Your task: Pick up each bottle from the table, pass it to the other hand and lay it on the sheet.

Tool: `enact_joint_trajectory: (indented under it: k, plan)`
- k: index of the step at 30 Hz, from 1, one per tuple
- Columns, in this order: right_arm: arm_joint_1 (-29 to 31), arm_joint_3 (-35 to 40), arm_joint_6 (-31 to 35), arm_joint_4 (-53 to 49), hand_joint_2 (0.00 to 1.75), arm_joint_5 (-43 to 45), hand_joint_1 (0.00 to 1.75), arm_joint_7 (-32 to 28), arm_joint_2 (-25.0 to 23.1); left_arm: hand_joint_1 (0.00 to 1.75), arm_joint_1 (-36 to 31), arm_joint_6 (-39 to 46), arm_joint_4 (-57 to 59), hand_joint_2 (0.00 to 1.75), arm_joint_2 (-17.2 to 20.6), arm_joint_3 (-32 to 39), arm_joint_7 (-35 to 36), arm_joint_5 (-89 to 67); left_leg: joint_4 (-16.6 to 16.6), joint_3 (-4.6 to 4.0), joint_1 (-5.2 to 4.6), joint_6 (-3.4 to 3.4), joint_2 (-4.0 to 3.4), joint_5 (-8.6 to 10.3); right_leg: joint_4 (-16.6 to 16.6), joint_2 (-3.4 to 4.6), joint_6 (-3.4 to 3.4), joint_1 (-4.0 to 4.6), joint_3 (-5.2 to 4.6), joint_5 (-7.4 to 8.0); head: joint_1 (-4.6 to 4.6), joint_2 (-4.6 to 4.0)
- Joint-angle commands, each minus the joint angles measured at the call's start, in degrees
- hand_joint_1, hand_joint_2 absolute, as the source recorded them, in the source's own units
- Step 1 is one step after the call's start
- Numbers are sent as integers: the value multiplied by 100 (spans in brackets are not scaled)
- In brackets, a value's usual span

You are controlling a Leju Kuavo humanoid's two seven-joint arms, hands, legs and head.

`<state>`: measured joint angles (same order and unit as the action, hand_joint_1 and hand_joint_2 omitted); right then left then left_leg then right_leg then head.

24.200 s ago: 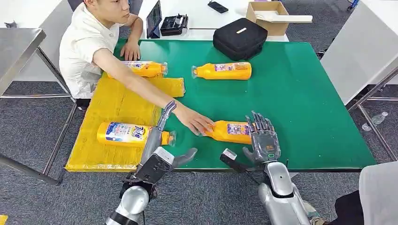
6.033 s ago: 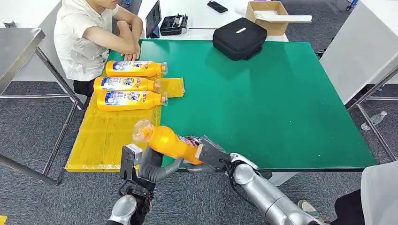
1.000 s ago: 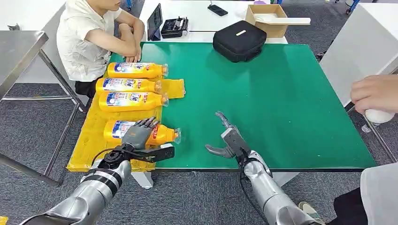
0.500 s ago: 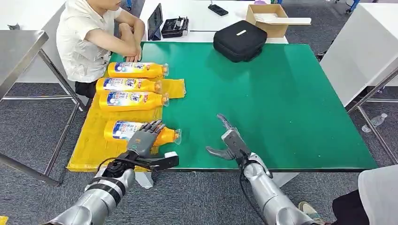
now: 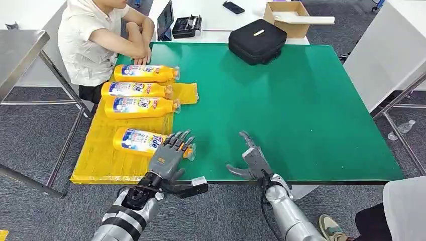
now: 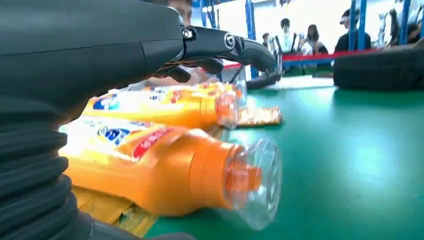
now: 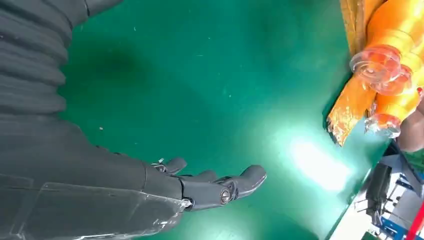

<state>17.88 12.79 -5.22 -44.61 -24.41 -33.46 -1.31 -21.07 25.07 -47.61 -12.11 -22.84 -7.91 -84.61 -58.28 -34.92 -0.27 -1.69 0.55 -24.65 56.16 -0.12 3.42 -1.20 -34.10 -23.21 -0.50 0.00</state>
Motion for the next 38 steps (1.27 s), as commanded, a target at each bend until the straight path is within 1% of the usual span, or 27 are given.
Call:
enact_joint_trajectory:
  k: [1, 3, 5, 6, 7, 8, 10, 11, 12, 14, 15, 16, 17, 18, 19, 20, 21, 23, 24, 25, 26, 27, 28, 29, 33, 36, 38]
  plan:
    - [-395, -473, 79, -934, 175, 9, 0, 47, -34, 0, 755, 501, -1870, 175, 316, -442, -60, -154, -1, 15, 4, 10, -6, -10, 1, 3, -15, 6, 14, -8, 0, 0]
    - [-489, -585, -8, -1141, 175, 65, 0, 119, -75, 0, 894, 557, -2233, 175, 366, -502, -107, -175, -1, 15, 4, 11, -12, -15, 3, 8, -16, 5, 13, -13, 0, 0]
    - [-612, -863, 109, -1418, 175, 106, 0, 84, -232, 0, 1125, 886, -2787, 175, 266, -469, -353, 196, -2, 6, 3, 8, -9, -12, 1, 7, -12, 3, 6, -8, 0, 0]
    - [-700, -1048, 231, -1670, 175, 68, 0, 131, -401, 0, 1306, 916, -3194, 175, 196, -475, -625, 627, -2, -5, 1, 5, -6, -7, 2, 4, -9, 2, -5, -5, -2, 0]
    - [-789, -1081, 182, -1933, 175, -29, 0, 289, -474, 0, 1450, 711, -3564, 175, 184, -465, -652, 603, -8, 6, 5, 12, -16, -20, 8, 12, -18, 7, 4, -14, 0, 0]
    - [-789, -1081, 182, -1933, 175, -29, 0, 289, -474, 0, 1450, 711, -3564, 175, 184, -465, -652, 603, -8, 9, 6, 13, -17, -21, 9, 12, -20, 7, 5, -15, 0, 0]
    - [-1024, -1380, 153, -2400, 175, 62, 0, 377, -714, 0, 1773, 355, -4154, 175, 37, -402, -1473, 2526, -14, 6, 9, 16, -20, -27, 15, 15, -24, 11, 2, -20, 0, 0]
    - [-1172, -1519, 148, -2713, 0, 60, 0, 388, -852, 0, 1952, -29, -4374, 175, -45, -314, -1886, 3481, -5, -7, 3, 9, -11, -13, 5, 8, -13, 5, -11, -8, 0, 0]
    - [-1449, -1839, 167, -3311, 0, 197, 0, 353, -1225, 0, 2317, -931, -4634, 175, -283, -26, -2218, 4980, -12, 22, 11, 21, -22, -32, 10, 16, -30, 14, 16, -24, 0, 0]
    - [-1723, -1892, 80, -3868, 0, 142, 0, 559, -1399, 0, 2519, -1178, -4672, 175, -395, 201, -2369, 5152, -6, -6, 3, 10, -13, -19, 8, 9, -14, 4, -14, -15, 0, 0]
    - [-1755, -1972, 125, -3999, 0, 165, 0, 571, -1513, 0, 2517, -1524, -4621, 175, -501, 352, -2298, 5536, -7, 6, 6, 13, -19, -26, 10, 13, -19, 7, -4, -20, 0, 0]
    - [-1855, -2005, 318, -4280, 0, 89, 0, 252, -1629, 0, 2541, -2209, -4563, 175, -629, 538, -1982, 6101, -10, 11, 6, 16, -16, -32, 14, 10, -24, 8, 2, -29, -2, 0]
    - [-2009, -2002, 850, -4780, 175, -169, 0, -553, -1744, 0, 2475, -2277, -4409, 175, -710, 591, -1996, 5858, -5, -4, 3, 11, -10, -19, 10, 6, -17, 4, -12, -19, 0, 0]
    - [-2158, -2014, 1097, -5126, 175, -401, 0, -561, -1865, 0, 2454, -2124, -4292, 175, -789, 586, -1998, 5628, -10, 7, 8, 18, -17, -31, 13, 12, -22, 9, -1, -25, 2, 0]
    - [-2343, -1859, 1146, -5548, 175, -462, 0, -411, -1869, 0, 2433, -2103, -4186, 175, -789, 561, -1877, 5753, -10, 16, 10, 23, -17, -37, 12, 11, -26, 11, 6, -29, 0, 0]
    - [-2480, -1703, 760, -5733, 175, -247, 0, 109, -1866, 0, 2469, -1993, -4171, 175, -789, 618, -1746, 6053, -7, -12, 3, 16, 9, -19, 11, -12, -16, 3, -12, -21, -2, 0]
    - [-2516, -1620, 589, -5799, 175, -110, 0, 50, -1817, 0, 2485, -1997, -4155, 175, -789, 682, -1657, 6256, -13, -7, 7, 19, 12, -25, 14, -16, -20, 8, -7, -27, 2, 0]
    - [-2514, -1598, 594, -5722, 175, -99, 0, 15, -1824, 0, 2508, -2034, -4141, 175, -789, 782, -1685, 6296, -2, -4, 6, 15, 2, -21, 1, -6, -16, 6, -6, -19, -2, 0]
    - [-2510, -1661, 826, -5690, 175, -165, 0, -105, -1869, 0, 2519, -2028, -4140, 175, -789, 818, -1646, 6369, 2, -8, 6, 13, -6, -16, -2, 3, -13, 5, -12, -11, 2, 0]
    - [-2555, -1648, 1216, -5710, 175, -508, 0, -199, -1869, 0, 2514, -1941, -4112, 175, -789, 816, -1589, 6309, 1, 6, 7, 16, -16, -23, -2, 10, -17, 7, -1, -16, 2, 0]
    - [-2619, -1672, 1355, -5766, 175, -551, 0, -129, -1869, 0, 2491, -1812, -4014, 175, -789, 838, -1368, 6479, 1, -6, 5, 15, -13, -19, -1, 6, -12, 4, -14, -10, 2, 0]
    - [-2659, -1712, 1322, -5804, 175, -429, 0, -131, -1869, 0, 2480, -1777, -3969, 175, -789, 849, -1452, 6467, -7, 22, 13, 24, -23, -37, 2, 13, -27, 13, 14, -24, 2, 0]
    - [-2692, -1727, 1330, -5816, 175, -504, 0, -182, -1869, 0, 2479, -1760, -3933, 175, -789, 881, -1544, 6438, 4, -5, 4, 16, 0, -16, -3, -8, -13, 3, -9, -13, 2, 0]
    - [-2705, -1734, 1332, -5811, 175, -507, 0, -184, -1869, 0, 2482, -1762, -3931, 175, -789, 905, -1560, 6444, 4, 4, 7, 19, 6, -19, -6, -14, -17, 6, 3, -17, 0, 0]
    - [-2693, -1725, 1335, -5785, 175, -507, 0, -184, -1869, 0, 2488, -1769, -3939, 175, -789, 921, -1567, 6471, 5, 16, 9, 19, -7, -25, -8, 0, -19, 9, 10, -18, 0, 0]
    - [-2803, -1661, 1193, -5768, 175, -593, 0, -43, -1869, 0, 2569, -1657, -3988, 175, -789, 1016, -1537, 6437, 7, 13, 7, 19, -2, -21, -8, -6, -17, 7, 6, -17, 0, 0]
    - [-2907, -1531, 1179, -5802, 175, -501, 0, -11, -1869, 0, 2639, -1520, -4069, 175, -789, 1052, -1377, 6261, 7, 14, 9, 19, -3, -22, -11, -4, -18, 9, 8, -16, 0, 0]
